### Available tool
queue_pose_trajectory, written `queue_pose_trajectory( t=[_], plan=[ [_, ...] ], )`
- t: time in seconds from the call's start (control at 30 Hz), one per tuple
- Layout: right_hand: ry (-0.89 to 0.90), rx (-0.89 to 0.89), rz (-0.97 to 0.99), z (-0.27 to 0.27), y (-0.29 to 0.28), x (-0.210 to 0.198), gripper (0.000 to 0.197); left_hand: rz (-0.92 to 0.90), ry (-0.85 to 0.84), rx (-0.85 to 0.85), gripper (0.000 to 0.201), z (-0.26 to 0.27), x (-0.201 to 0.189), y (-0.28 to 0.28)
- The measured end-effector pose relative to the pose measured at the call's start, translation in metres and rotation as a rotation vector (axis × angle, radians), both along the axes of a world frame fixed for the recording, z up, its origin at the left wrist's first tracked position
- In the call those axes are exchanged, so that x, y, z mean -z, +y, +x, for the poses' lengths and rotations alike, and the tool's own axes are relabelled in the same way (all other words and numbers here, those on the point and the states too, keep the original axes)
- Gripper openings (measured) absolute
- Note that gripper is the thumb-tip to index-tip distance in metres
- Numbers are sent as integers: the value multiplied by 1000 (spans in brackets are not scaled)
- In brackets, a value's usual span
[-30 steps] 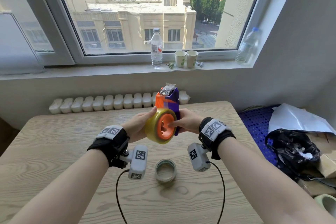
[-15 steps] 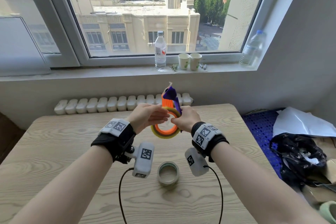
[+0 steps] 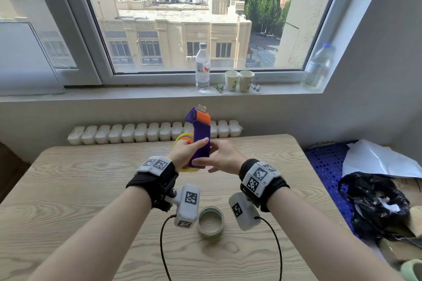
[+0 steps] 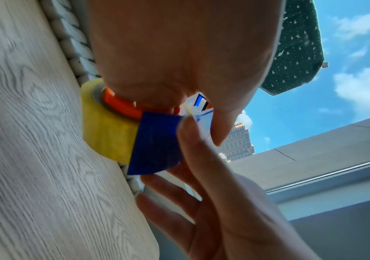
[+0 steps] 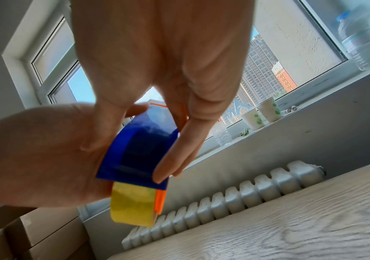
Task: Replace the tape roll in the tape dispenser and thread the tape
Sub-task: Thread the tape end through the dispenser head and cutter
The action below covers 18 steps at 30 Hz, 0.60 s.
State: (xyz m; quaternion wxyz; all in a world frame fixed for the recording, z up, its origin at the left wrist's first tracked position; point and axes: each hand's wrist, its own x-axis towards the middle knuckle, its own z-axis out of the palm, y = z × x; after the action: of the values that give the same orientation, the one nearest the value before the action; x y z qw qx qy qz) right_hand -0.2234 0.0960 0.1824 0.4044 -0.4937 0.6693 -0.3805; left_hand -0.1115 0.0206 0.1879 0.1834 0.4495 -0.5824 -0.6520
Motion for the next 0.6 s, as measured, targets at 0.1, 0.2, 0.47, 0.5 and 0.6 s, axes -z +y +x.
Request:
queue_pose_trajectory(
  t=[0.1,0.2,0.47,0.5,0.6],
  plan=[
    [-23,-54,-27,-2,1,-2,40,-30,-11,-70,44,4,4,-4],
    [2,-61,-50,-6,-1,-1,36,-36,-31,-65,38,11,7,-6],
    [180,403,-285,-38,-17,-3,28,-92,-177,118,60,27,4,-11],
    [174,410,-297,-40,-19,-6,27,-100,-190,136,52,27,4,-11],
    [149,377,-272,-48,-26,-9,26,-108,-245,192,35,30,2,-13]
  ],
)
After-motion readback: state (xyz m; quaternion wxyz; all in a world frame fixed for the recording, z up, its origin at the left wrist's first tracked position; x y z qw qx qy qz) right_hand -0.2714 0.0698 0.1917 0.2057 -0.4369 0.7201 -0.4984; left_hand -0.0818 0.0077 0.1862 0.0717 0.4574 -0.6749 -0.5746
